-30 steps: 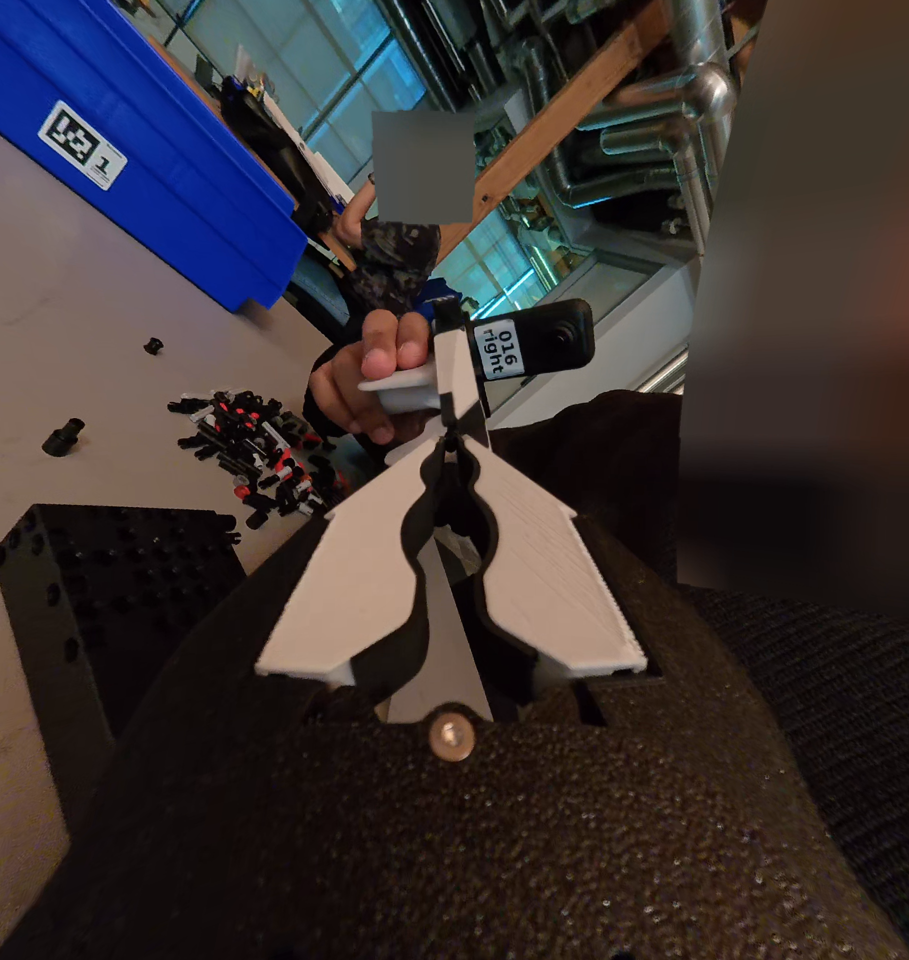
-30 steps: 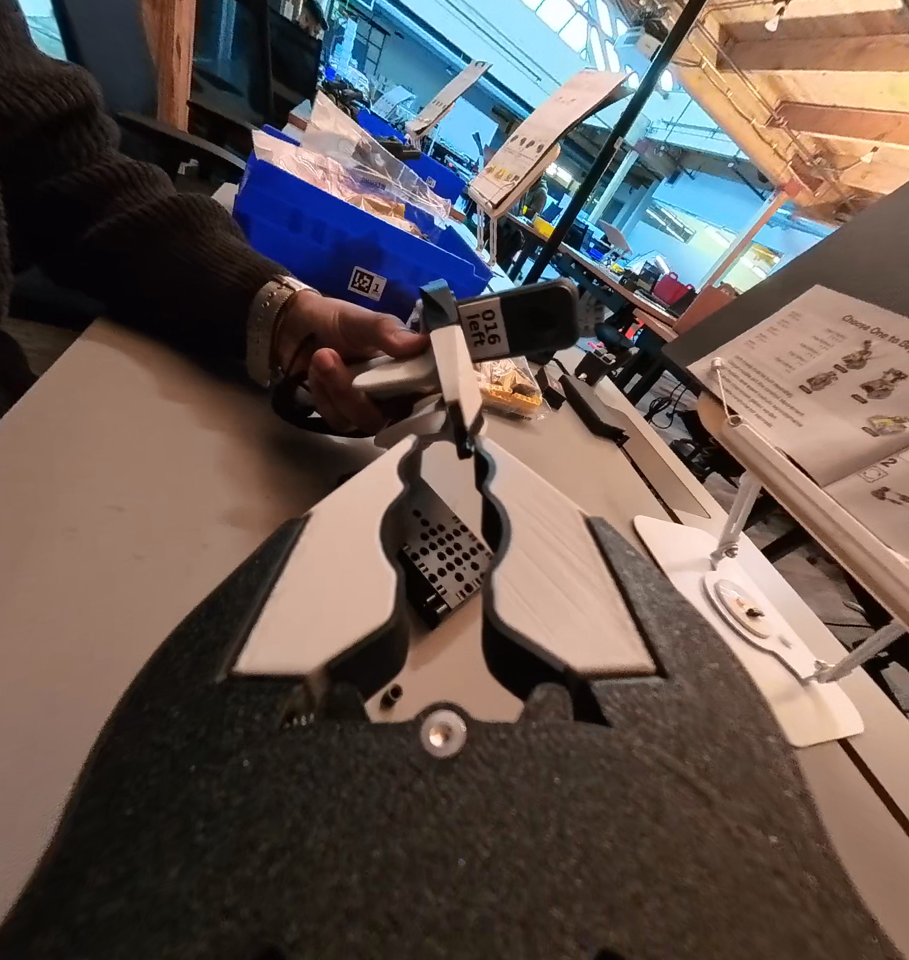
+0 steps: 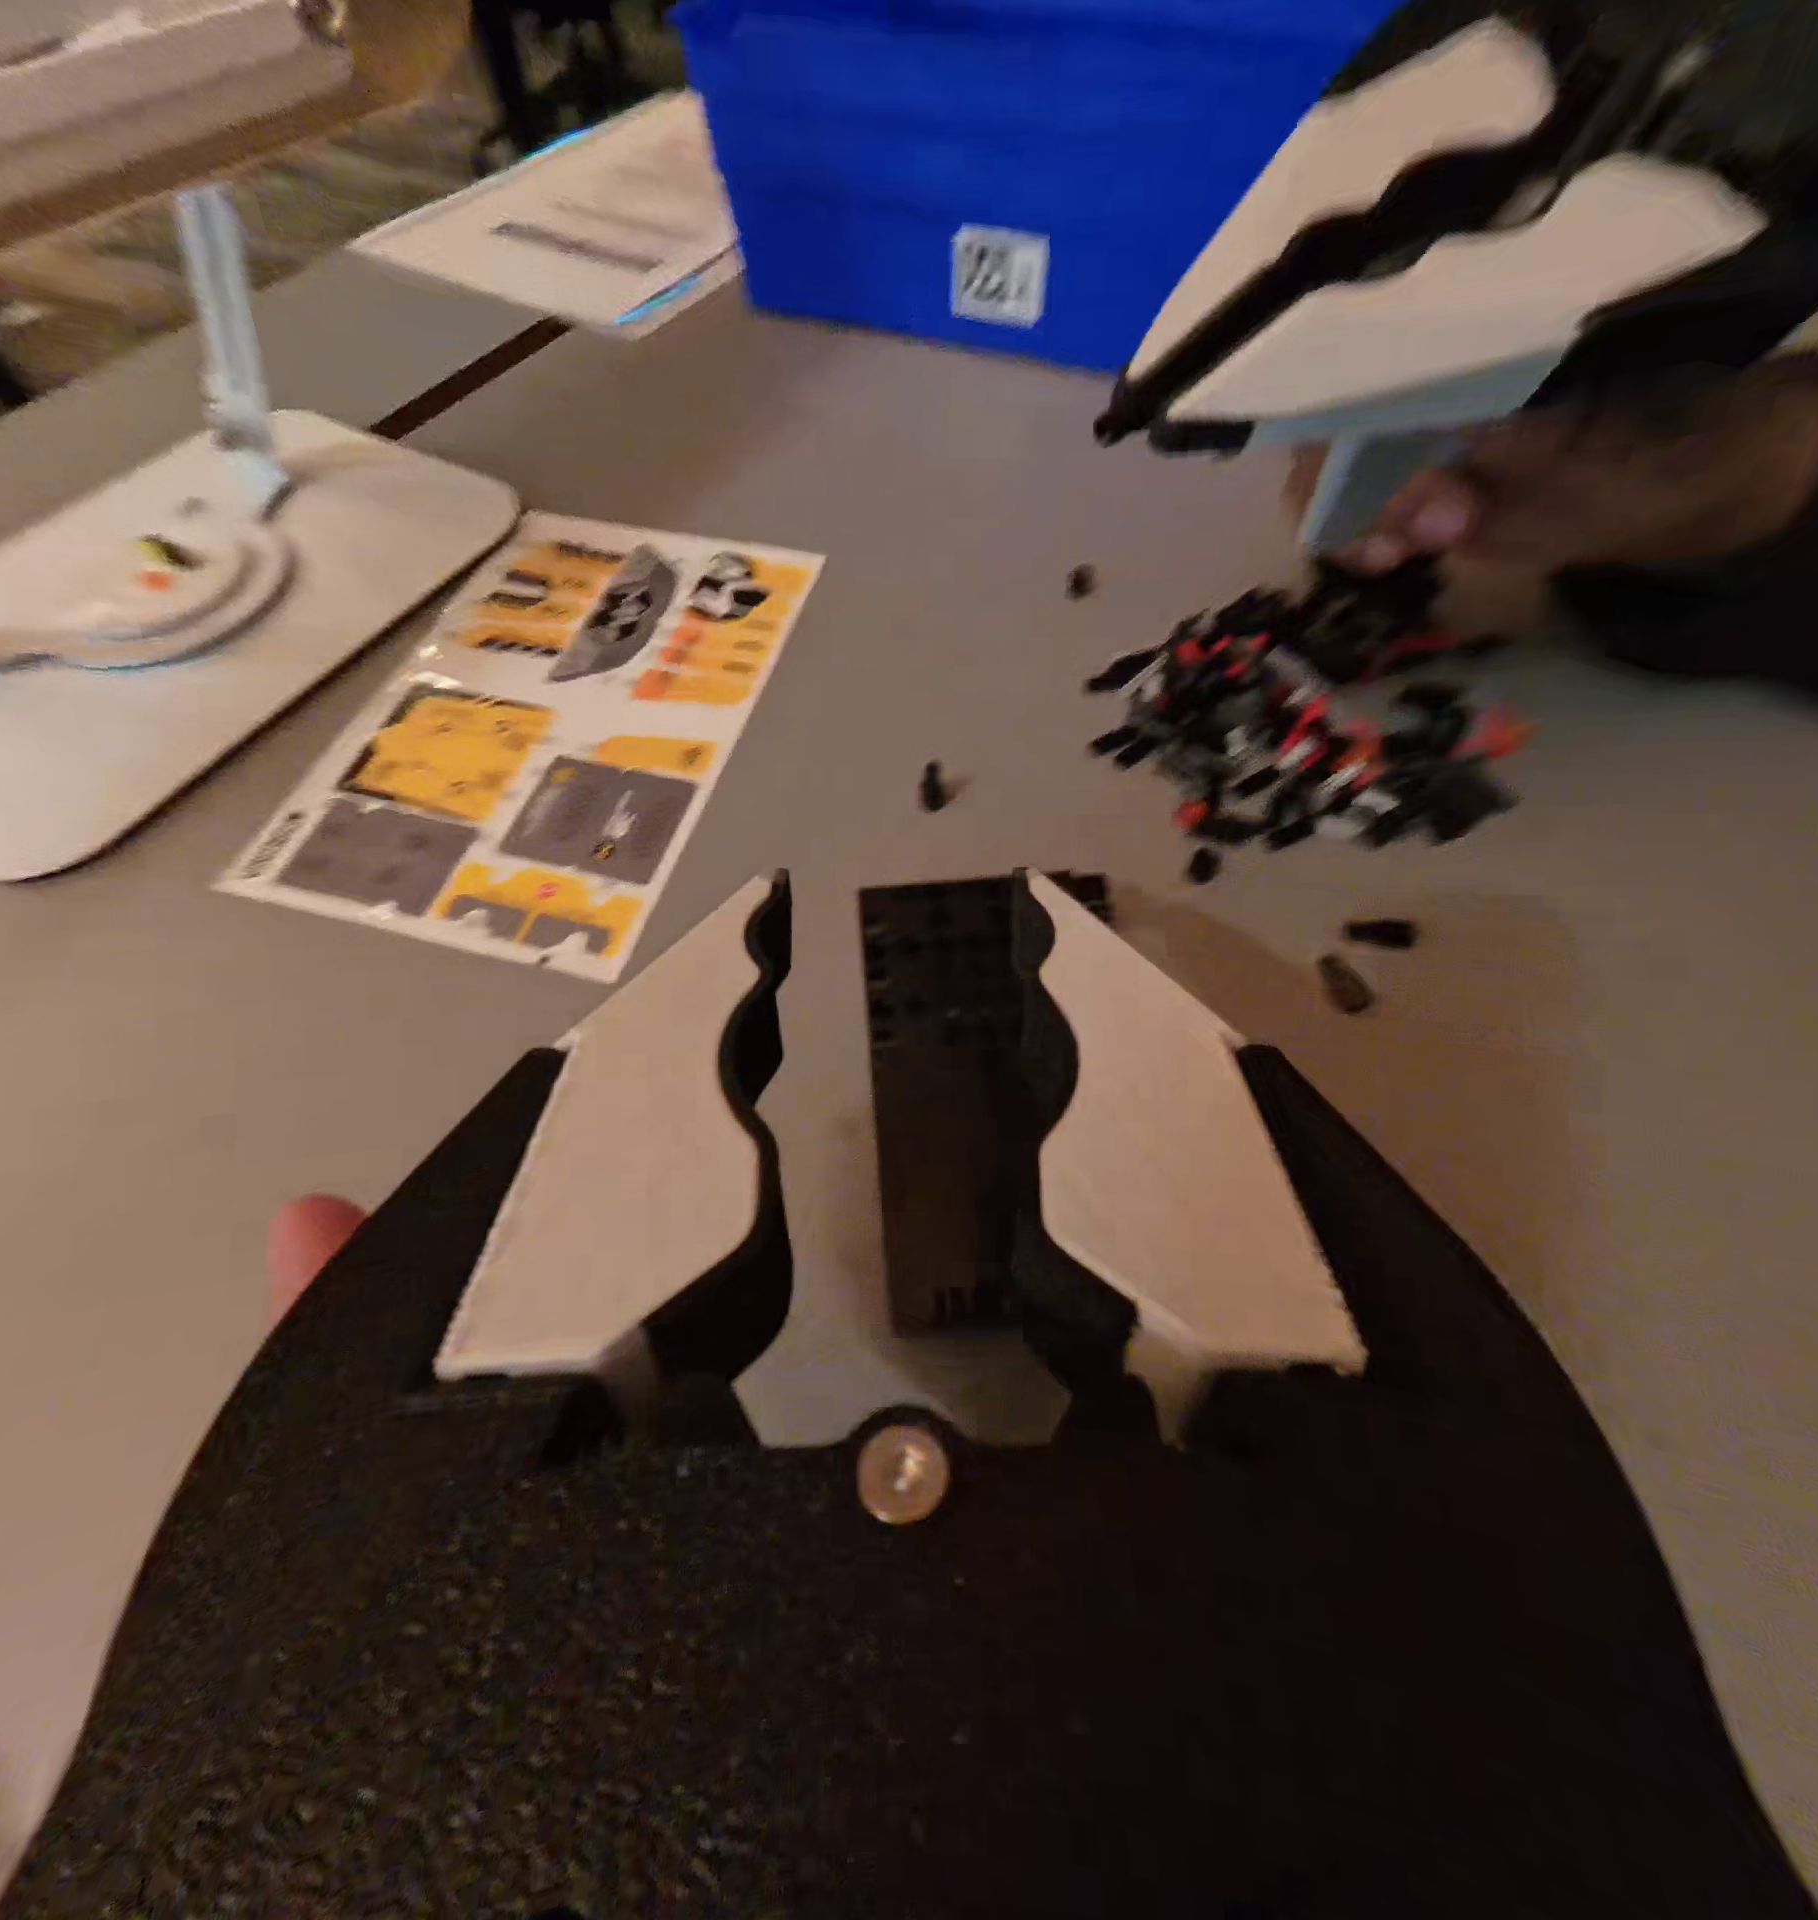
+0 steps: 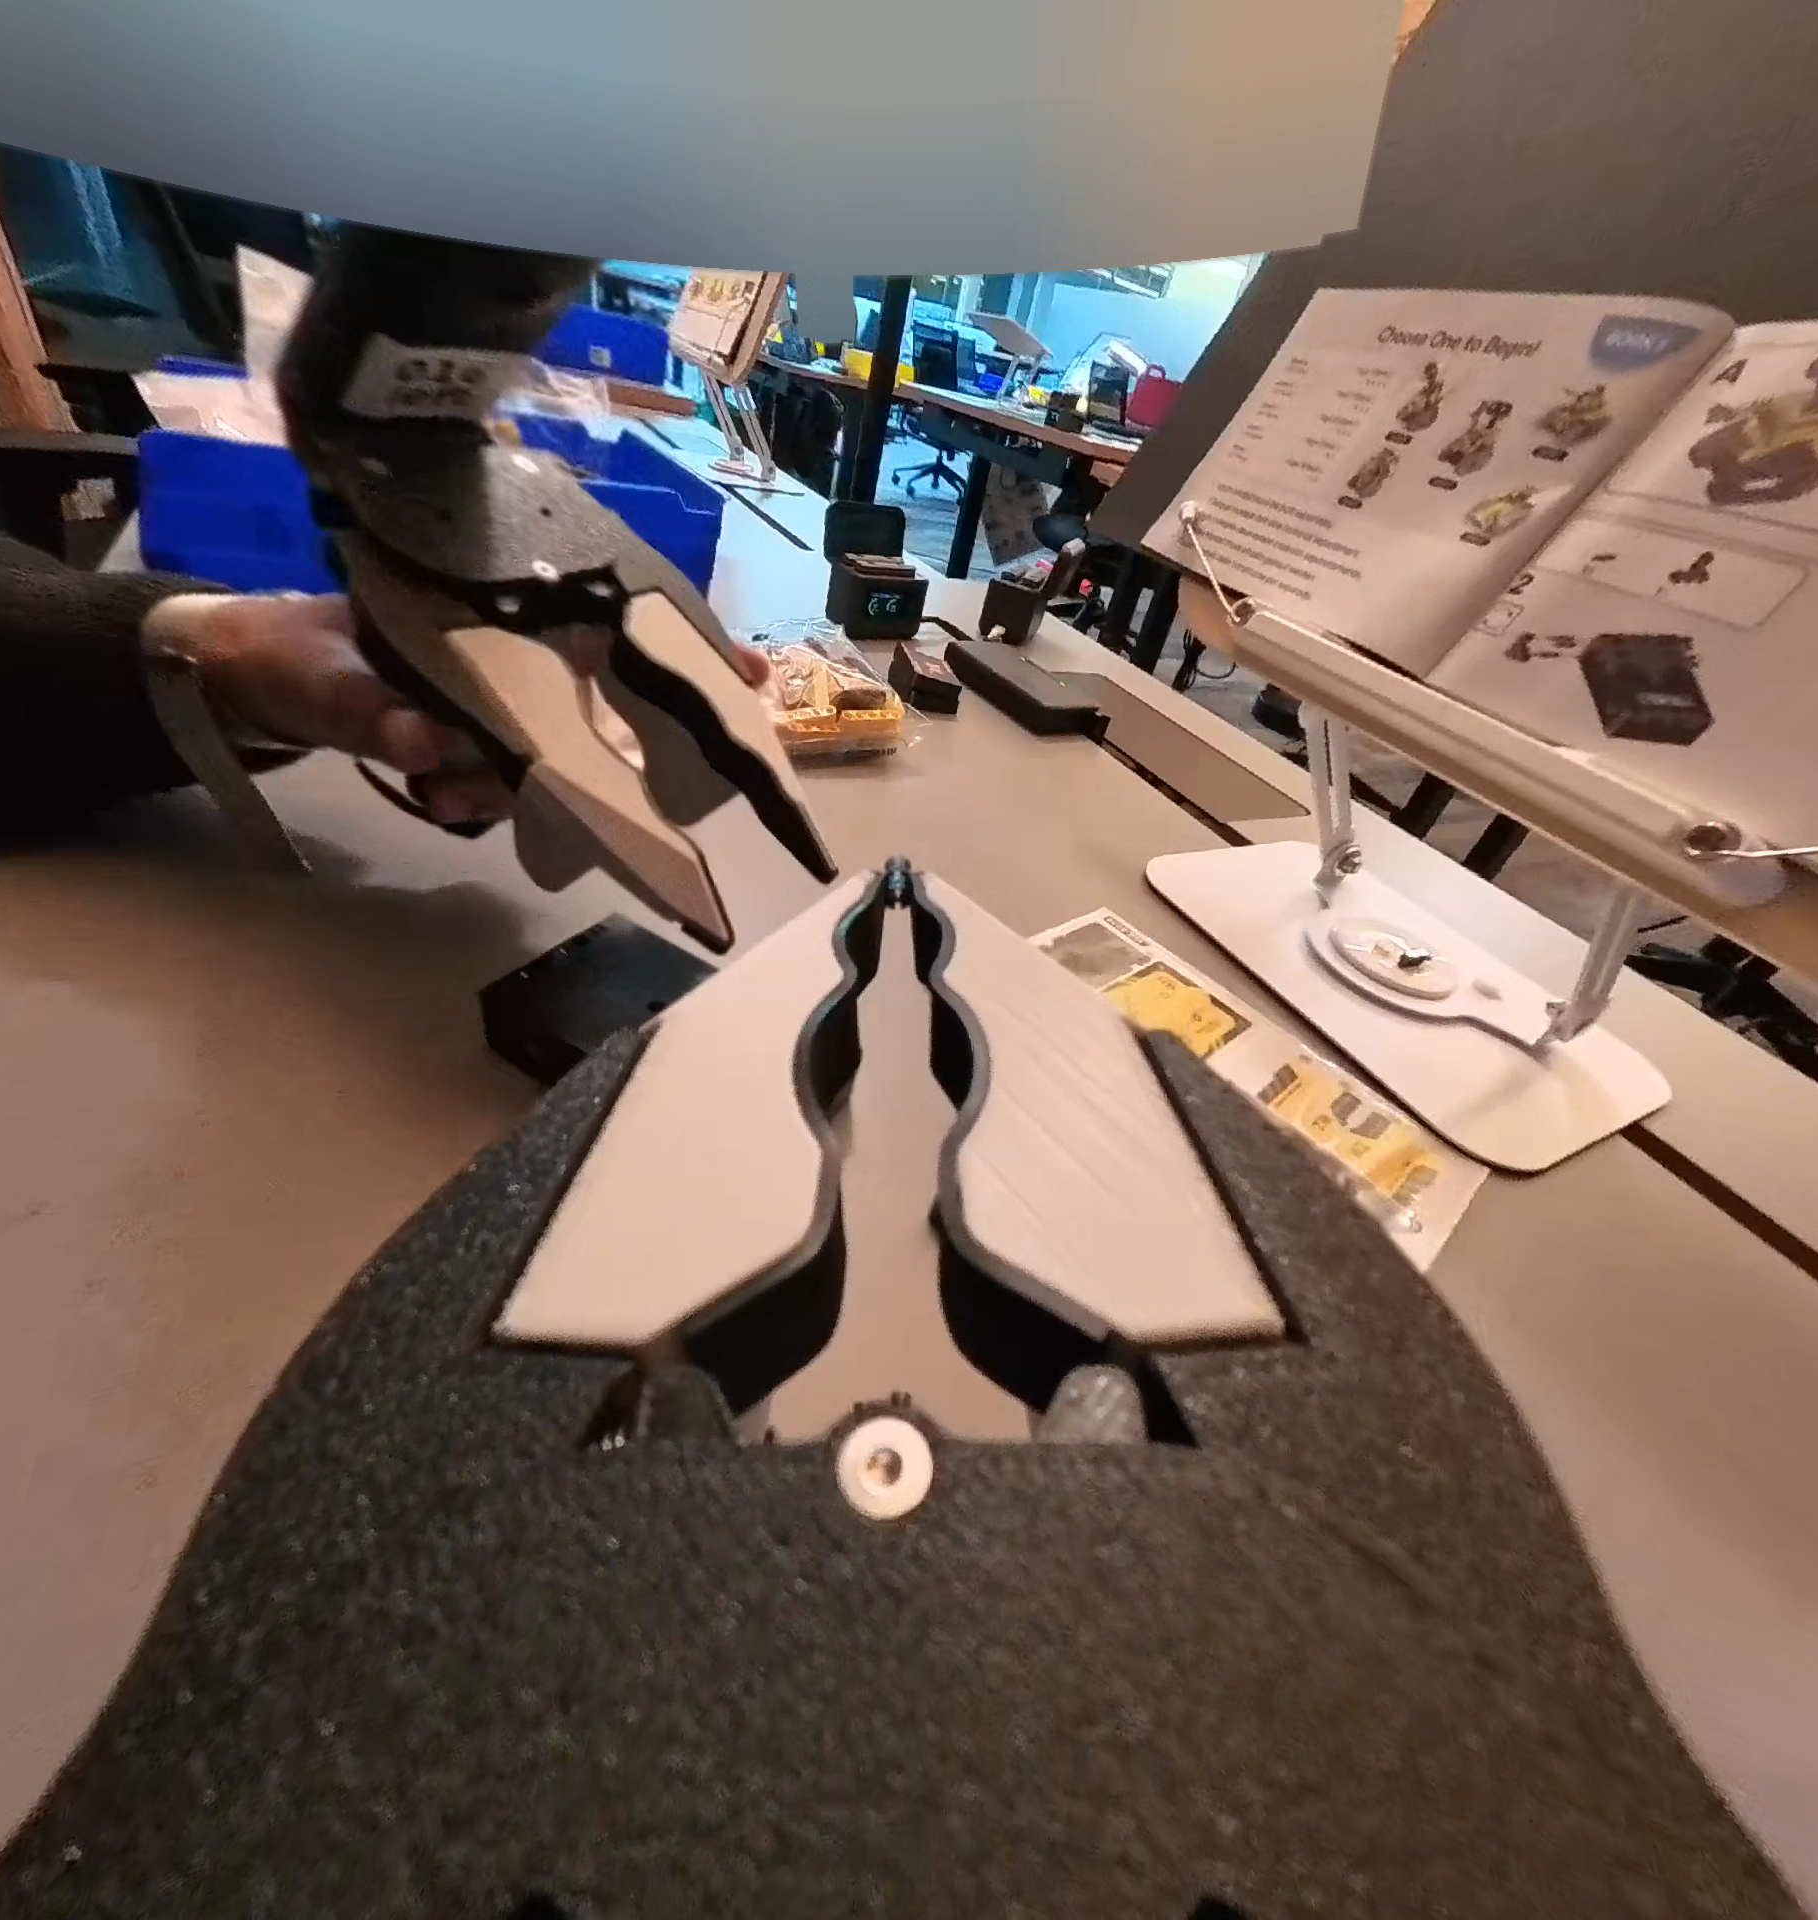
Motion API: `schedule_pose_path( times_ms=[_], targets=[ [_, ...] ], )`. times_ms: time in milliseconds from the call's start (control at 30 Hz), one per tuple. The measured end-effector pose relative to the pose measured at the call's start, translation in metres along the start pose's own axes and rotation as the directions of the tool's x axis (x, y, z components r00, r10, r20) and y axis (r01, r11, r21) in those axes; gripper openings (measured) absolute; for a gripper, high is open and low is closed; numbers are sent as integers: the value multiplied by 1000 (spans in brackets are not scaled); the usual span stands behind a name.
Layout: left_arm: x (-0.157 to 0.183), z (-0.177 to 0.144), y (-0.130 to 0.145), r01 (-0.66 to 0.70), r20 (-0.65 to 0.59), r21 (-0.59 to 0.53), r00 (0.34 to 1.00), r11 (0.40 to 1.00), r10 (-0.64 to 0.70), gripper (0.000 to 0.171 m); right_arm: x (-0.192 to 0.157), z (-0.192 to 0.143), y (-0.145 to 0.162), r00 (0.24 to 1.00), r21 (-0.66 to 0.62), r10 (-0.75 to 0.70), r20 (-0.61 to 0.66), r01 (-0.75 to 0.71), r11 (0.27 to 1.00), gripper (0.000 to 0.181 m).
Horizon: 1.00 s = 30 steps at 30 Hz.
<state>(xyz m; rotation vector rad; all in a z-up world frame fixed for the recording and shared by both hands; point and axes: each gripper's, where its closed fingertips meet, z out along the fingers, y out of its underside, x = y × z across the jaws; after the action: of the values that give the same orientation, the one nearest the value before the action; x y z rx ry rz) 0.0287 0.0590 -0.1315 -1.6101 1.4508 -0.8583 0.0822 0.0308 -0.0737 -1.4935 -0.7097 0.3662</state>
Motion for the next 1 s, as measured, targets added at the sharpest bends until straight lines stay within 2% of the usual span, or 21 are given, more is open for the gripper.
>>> schedule_pose_path(
  times_ms=[67,167,200,267,333,400,500,600,800,833,900,1000],
  targets=[
    [0,2,6,-33,72,-47,997,998,36,49,1,1,4,1000,-21,-10,-11,10,1000,5],
    [10,7,12,22,73,-65,997,998,-17,57,1,1,3,999,-28,-35,-18,34,999,5],
    [11,9,18,46,74,-91,996,995,-39,64,0,1,2,999,-25,-40,-19,40,999,5],
    [13,13,27,76,78,-134,995,988,-65,87,0,0,1,999,-24,-48,-21,47,999,5],
    [18,15,29,99,52,-139,994,985,-93,91,-1,0,1,998,-27,-51,-21,50,998,5],
    [16,17,31,99,68,-146,994,984,-90,92,-2,0,1,999,-26,-52,-17,52,998,5],
    [11,23,48,82,119,-227,991,970,-56,92,-4,0,-1,998,-25,-62,-13,61,998,5],
    [15,26,58,95,102,-273,992,957,-69,92,-6,1,-1,997,-31,-73,-15,73,997,5],
    [10,29,61,159,110,-280,985,947,-133,91,-5,2,3,997,-53,-74,-23,73,996,5],
    [10,30,60,165,105,-273,984,948,-141,88,-5,3,4,997,-58,-72,-24,71,996,5],
    [9,29,58,180,101,-259,982,949,-159,65,-5,3,6,997,-68,-70,-26,69,995,5],
    [6,28,56,237,75,-238,971,942,-226,66,-4,3,6,996,-82,-83,-34,80,993,5]
  ],
)
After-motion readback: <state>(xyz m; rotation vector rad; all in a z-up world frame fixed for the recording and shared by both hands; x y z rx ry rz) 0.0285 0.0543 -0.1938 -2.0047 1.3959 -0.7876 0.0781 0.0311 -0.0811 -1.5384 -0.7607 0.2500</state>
